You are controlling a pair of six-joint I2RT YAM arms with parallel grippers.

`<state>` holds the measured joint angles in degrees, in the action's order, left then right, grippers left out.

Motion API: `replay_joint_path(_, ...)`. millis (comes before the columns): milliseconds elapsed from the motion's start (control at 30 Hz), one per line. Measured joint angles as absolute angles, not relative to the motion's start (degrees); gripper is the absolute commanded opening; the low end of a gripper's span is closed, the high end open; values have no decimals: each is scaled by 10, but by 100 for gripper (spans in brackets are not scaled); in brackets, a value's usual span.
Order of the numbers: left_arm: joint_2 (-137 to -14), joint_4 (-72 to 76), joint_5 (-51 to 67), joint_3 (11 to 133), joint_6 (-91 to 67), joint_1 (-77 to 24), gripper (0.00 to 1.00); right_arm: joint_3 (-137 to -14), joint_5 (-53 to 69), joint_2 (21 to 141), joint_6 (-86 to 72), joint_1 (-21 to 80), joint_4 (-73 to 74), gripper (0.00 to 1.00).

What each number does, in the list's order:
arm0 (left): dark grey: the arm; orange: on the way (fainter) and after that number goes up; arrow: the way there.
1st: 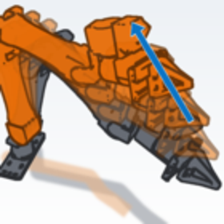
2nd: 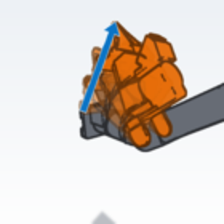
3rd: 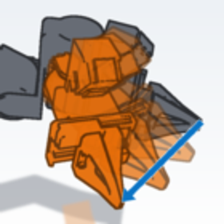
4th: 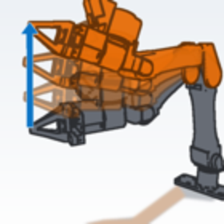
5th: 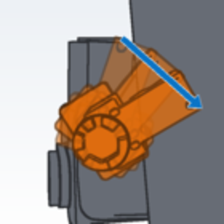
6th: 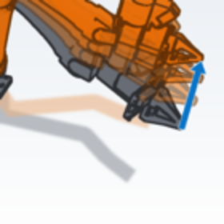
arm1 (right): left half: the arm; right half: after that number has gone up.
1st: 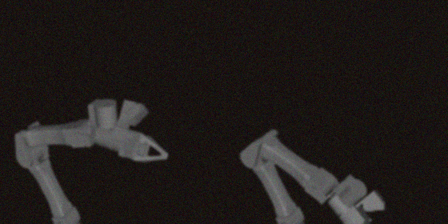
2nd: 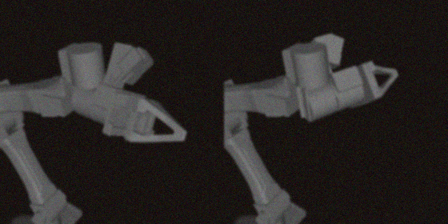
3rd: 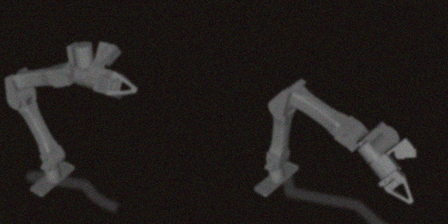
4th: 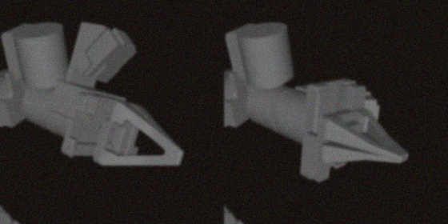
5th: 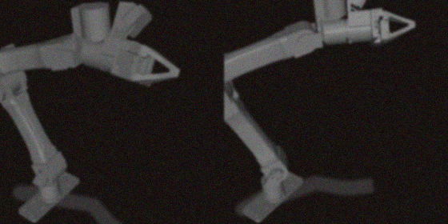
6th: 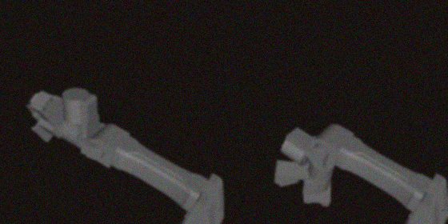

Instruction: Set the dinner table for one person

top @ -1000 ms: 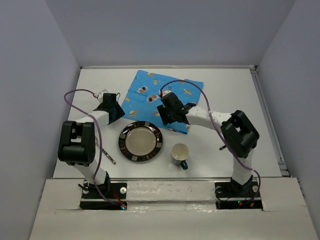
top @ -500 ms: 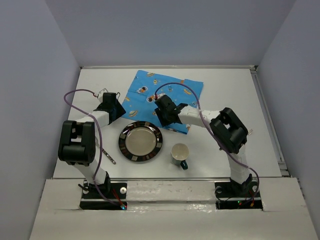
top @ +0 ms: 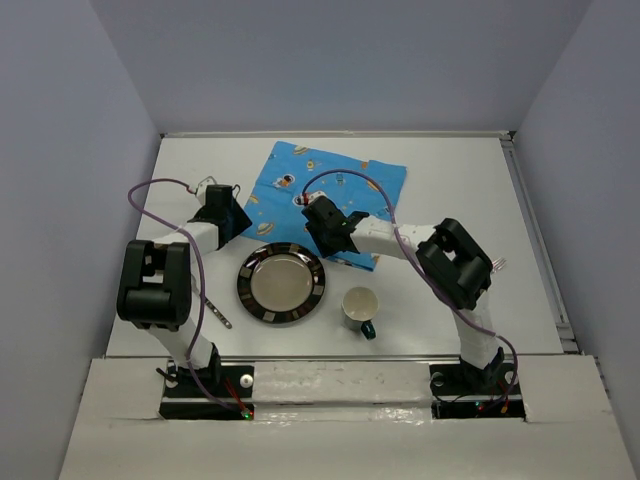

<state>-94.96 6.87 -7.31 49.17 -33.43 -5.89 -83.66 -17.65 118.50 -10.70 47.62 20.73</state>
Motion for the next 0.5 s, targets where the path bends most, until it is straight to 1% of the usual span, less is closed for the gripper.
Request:
replay_joint_path(167,-956,75,-70,490,-335,-59,59,-837,-182,1185,-108,477,209,42)
replay_joint_path(367,-956,77,-69,483,-335,-59,59,-837,-192,1185,-115,478,211,49)
replay_joint_path(433,-956,77,-69,483,-335,-59,59,-836,-196,1183,-114,480,214,50)
replay_joint_path(500,-956,79,-68,483,-335,-59,59,-836,-197,1181,-114,482,219,46)
